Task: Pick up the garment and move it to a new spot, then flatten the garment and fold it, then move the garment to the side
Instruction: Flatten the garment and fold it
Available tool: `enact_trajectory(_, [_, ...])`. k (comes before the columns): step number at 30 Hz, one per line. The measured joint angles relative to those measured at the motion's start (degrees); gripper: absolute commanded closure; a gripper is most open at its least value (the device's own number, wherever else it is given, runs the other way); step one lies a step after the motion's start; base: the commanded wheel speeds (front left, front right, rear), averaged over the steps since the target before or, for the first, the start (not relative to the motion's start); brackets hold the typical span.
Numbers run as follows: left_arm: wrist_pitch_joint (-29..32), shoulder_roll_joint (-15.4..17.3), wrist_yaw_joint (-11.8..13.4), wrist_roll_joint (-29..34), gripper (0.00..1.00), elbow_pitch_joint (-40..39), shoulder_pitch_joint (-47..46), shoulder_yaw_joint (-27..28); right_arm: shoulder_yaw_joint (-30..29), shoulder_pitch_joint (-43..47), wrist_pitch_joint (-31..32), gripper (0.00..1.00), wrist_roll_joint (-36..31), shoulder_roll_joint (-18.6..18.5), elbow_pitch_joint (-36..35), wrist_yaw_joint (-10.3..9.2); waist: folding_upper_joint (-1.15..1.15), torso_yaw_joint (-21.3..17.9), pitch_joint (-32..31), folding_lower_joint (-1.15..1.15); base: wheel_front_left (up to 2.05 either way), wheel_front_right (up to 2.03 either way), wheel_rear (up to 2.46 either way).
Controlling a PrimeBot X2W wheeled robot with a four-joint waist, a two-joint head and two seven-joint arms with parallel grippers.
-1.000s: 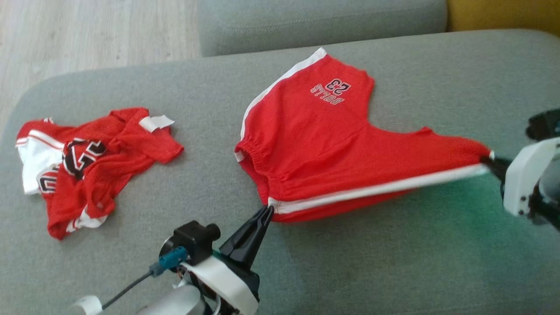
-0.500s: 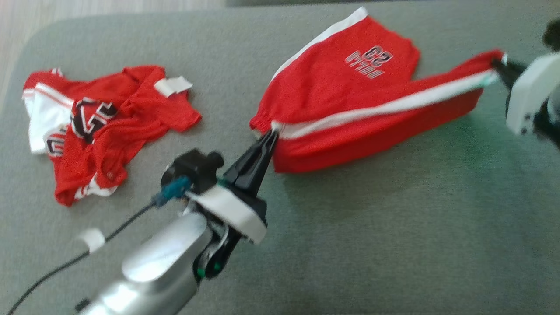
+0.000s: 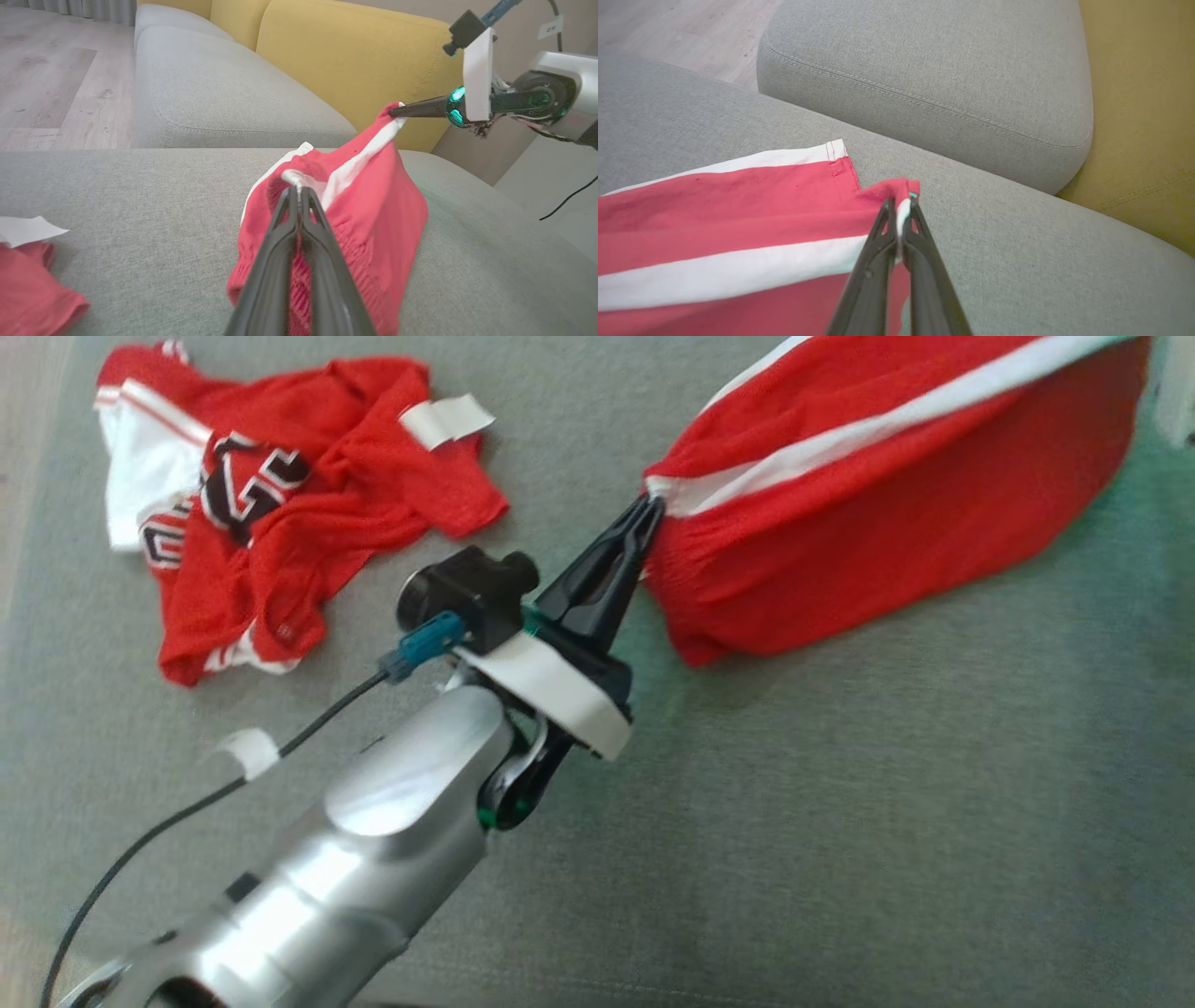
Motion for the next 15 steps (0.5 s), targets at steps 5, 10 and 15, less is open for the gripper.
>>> enact_trajectory(5, [-0.78, -2.58, -1.48, 1.02, 1.0, 2.94, -2.52, 0.03, 0.71, -4.83, -1.11, 1.0, -2.08, 0.22, 4.39, 0.0, 0.0, 2.31, 2.9, 0.0, 0.0, 0.0, 0.0])
enact_trajectory(10, [-1.29, -4.48, -2.35, 1.16, 1.0, 4.32, -3.87, 0.33, 0.48, -7.05, -3.79, 1.0, -3.59, 0.55, 9.33, 0.0, 0.0, 4.43, 4.9, -0.01, 0.0, 0.0, 0.0])
enact_trajectory(15, [-1.31, -5.22, -3.01, 1.92, 1.0, 5.33, -4.1, 0.89, 0.98, -8.6, -5.7, 1.0, -4.58, 1.74, 12.77, 0.0, 0.0, 5.71, 6.29, -0.01, 0.0, 0.0, 0.0])
